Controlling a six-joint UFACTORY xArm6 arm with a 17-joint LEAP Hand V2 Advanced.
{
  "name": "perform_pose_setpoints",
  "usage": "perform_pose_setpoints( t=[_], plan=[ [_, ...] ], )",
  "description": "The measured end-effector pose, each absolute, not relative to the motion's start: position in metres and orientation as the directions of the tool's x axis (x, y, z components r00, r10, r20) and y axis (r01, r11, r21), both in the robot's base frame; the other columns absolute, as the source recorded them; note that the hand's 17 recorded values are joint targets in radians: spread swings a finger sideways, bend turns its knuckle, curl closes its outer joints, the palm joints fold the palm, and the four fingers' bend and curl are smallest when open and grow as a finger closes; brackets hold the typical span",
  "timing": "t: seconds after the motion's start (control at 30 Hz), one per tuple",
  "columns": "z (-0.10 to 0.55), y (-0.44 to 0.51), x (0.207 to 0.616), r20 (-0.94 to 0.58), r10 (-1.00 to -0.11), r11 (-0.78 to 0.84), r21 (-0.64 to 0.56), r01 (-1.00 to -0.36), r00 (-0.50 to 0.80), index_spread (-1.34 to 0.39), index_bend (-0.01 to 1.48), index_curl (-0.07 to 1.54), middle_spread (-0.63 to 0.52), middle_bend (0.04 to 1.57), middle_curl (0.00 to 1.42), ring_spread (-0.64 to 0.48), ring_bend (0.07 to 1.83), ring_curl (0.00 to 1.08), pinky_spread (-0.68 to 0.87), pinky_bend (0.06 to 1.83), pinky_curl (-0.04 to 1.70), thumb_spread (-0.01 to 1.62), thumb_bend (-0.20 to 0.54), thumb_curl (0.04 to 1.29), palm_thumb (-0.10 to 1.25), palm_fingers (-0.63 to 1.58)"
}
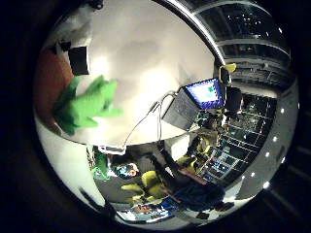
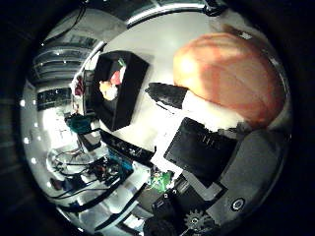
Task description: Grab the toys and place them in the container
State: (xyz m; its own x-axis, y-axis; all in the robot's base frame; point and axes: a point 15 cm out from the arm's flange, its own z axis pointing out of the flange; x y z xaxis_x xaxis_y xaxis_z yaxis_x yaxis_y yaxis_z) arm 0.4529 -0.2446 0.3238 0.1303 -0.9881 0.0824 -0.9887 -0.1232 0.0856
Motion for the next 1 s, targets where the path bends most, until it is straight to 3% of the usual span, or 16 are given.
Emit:
perform_pose_setpoints(
  t=[0.33,0.87,1.0],
  plan=[
    [0.338,-0.072,0.48,0.094,-0.961,-0.259,0.047,-0.965,0.262,-0.19,1.2,0.64,-0.1,1.34,0.59,-0.16,1.45,0.56,-0.19,1.18,0.95,1.01,-0.024,0.3,0.65,1.21],
    [0.315,0.119,0.583,-0.019,-0.939,-0.321,-0.304,-0.897,0.343,-0.19,1.2,0.63,-0.1,1.34,0.58,-0.16,1.45,0.56,-0.21,1.1,1.08,1.01,-0.022,0.31,0.68,1.22],
    [0.3,0.149,0.602,-0.021,-0.929,-0.337,-0.358,-0.871,0.369,-0.21,1.12,0.6,-0.1,1.29,0.56,-0.17,1.41,0.54,-0.24,1.04,1.03,1.01,-0.024,0.31,0.69,1.16]
  ],
)
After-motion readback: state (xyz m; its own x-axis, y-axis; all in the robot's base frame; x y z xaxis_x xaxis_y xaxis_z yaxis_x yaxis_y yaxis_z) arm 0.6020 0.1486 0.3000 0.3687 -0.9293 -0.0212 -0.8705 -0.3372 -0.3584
